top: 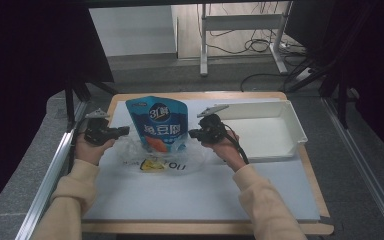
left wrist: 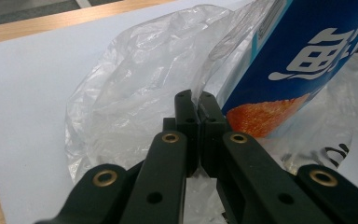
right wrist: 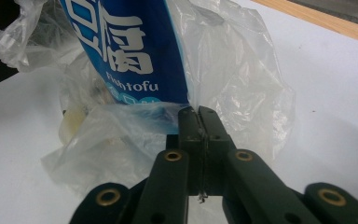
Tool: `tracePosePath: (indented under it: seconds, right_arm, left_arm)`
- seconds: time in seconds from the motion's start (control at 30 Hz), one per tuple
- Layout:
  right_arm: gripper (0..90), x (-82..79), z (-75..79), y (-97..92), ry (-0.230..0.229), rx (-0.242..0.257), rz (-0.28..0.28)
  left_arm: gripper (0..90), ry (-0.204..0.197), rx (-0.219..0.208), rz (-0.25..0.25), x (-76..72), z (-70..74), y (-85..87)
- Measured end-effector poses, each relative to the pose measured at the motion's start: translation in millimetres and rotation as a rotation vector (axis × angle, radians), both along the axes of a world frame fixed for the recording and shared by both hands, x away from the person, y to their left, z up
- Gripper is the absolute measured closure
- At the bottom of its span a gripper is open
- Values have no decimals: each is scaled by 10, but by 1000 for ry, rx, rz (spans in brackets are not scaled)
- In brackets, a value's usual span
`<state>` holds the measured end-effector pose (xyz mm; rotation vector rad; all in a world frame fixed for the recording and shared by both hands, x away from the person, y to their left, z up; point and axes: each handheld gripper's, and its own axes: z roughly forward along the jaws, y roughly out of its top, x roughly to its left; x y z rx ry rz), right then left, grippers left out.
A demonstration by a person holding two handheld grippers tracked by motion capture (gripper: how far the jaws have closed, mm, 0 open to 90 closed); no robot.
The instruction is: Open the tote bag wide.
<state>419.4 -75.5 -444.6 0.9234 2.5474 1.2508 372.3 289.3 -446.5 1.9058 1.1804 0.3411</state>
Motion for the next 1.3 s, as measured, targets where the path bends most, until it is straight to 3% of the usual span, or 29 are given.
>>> tracePosePath:
  seconds: [0.17,0.37,0.53,0.9,1.17,1.3]
  right_arm:
    - [889,-17,23,-33,-19,13,-9]
    - [890,-52,39,-60,-72,11,-69]
    - [889,-115,-52,5,-109,-12,-125]
    - [889,-143,-269,44,-102,6,-183]
    - [889,-146,-403,115,-121,-7,-217]
    - [889,-194,-442,145,-167,-29,-224]
  left_arm:
    - [900,-3,1,3,-6,4,15]
    - [900,-10,-5,11,-4,-4,14]
    - [900,-3,-5,20,18,-69,11]
    - [900,4,-9,37,48,-216,13]
    - [900,22,-3,58,115,-419,-3]
    - [900,26,-2,60,124,-486,-16]
